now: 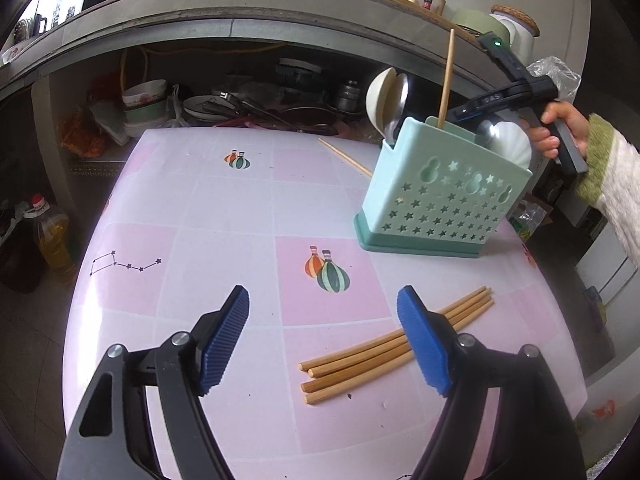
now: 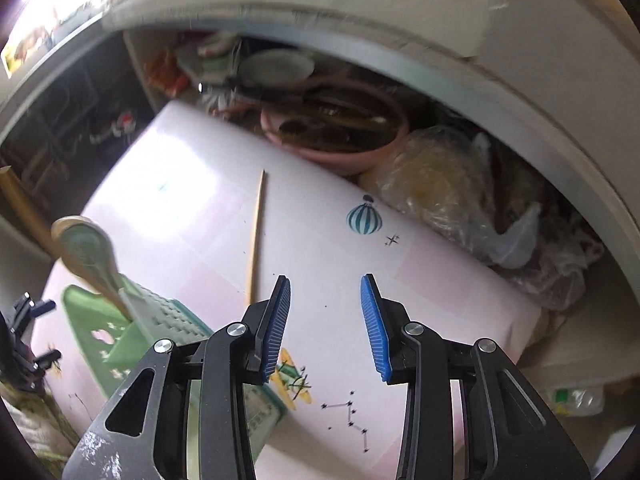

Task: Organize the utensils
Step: 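Move the right tool to a loose chopstick on the table and close on it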

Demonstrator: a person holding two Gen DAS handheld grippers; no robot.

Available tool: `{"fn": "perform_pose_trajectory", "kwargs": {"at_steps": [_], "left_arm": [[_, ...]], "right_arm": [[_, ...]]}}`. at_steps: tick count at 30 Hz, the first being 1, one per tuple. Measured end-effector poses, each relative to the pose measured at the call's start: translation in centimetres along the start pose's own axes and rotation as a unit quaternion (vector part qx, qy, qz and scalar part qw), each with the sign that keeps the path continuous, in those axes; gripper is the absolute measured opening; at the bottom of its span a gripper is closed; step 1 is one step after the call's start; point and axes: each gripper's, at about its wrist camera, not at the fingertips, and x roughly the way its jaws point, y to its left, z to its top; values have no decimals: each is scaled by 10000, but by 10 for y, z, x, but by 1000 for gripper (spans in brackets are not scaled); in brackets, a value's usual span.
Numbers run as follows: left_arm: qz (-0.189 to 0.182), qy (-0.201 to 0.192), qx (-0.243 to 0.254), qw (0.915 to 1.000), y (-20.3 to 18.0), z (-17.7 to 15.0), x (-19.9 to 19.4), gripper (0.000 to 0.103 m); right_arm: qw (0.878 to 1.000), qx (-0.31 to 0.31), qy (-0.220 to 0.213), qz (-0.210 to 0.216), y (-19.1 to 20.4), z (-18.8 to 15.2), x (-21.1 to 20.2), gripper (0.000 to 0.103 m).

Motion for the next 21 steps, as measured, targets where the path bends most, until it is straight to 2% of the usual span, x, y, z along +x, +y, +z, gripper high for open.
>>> {"fn": "perform_pose_trajectory", "kwargs": {"at_steps": [6, 12, 21], "left_arm": [[150, -30, 25, 9999, 9, 3, 1, 74], [185, -110, -74, 9997, 20, 7, 0, 74], [290, -85, -291, 9991, 36, 6, 4, 74]], "right_arm": [[9976, -248, 551, 336, 3, 28, 48, 36], [9898, -675, 1115, 578, 23, 50, 92, 36], [9802, -1156, 1367, 843, 57, 95, 133, 36]]}}
